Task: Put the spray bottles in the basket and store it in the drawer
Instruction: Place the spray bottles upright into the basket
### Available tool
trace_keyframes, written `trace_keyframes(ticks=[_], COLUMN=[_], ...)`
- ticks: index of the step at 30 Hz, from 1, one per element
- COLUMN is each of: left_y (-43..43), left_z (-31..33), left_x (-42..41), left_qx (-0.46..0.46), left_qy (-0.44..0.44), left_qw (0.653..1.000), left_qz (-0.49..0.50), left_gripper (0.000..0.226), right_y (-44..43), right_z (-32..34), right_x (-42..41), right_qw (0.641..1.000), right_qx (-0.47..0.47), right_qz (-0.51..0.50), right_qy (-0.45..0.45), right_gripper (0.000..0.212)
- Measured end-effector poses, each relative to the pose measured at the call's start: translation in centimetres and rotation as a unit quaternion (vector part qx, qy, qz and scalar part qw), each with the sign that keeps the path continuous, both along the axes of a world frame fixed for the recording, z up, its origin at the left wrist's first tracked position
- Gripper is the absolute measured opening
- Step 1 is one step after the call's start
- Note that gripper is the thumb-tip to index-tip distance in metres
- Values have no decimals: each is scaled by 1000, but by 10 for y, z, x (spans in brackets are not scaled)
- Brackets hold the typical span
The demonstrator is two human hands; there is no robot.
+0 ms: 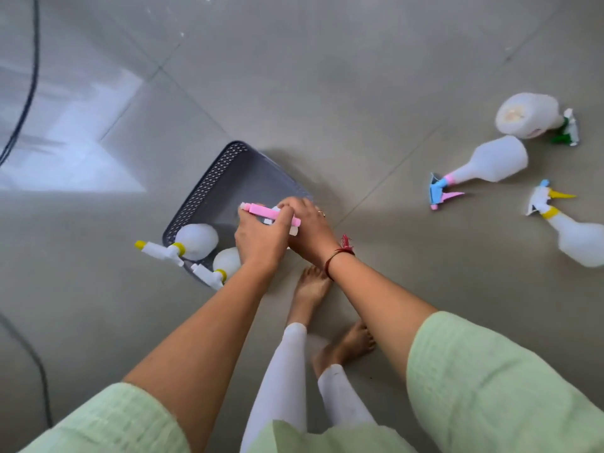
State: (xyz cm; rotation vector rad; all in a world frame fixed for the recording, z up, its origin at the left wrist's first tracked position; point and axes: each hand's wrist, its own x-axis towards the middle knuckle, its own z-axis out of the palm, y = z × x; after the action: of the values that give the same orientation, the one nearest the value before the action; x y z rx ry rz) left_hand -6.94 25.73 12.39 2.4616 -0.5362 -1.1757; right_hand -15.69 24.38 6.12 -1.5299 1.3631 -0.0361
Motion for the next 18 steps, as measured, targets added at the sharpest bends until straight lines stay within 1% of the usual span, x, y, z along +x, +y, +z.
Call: trace_keyframes(ticks=[3,5,8,12,16,18], left_y=[13,20,26,30,33,31], left_z=[-3,-5,-12,-27,-43,-51], left_x=[31,51,73,88,87,86], left_qx=[19,30,53,87,105,113], left_qy=[-3,13,46,102,96,112], left_qw=[1000,999,997,991,990,987], left_qz=[-14,-21,-30,11,21,33], left_gripper=[44,40,35,36,38,41], right_y=[10,16,23,26,24,23], right_z=[-1,-2,-5,-11,-16,-19], right_x=[6,1,-13,-38,-64,-76], right_qw=[999,999,999,995,990,989], right_qx=[30,42,46,52,59,63], right_qz=[13,1,-25,-80,-108,-112], right_qy=[-6,-8,7,41,65,77], right_gripper=[54,57,51,40,36,34])
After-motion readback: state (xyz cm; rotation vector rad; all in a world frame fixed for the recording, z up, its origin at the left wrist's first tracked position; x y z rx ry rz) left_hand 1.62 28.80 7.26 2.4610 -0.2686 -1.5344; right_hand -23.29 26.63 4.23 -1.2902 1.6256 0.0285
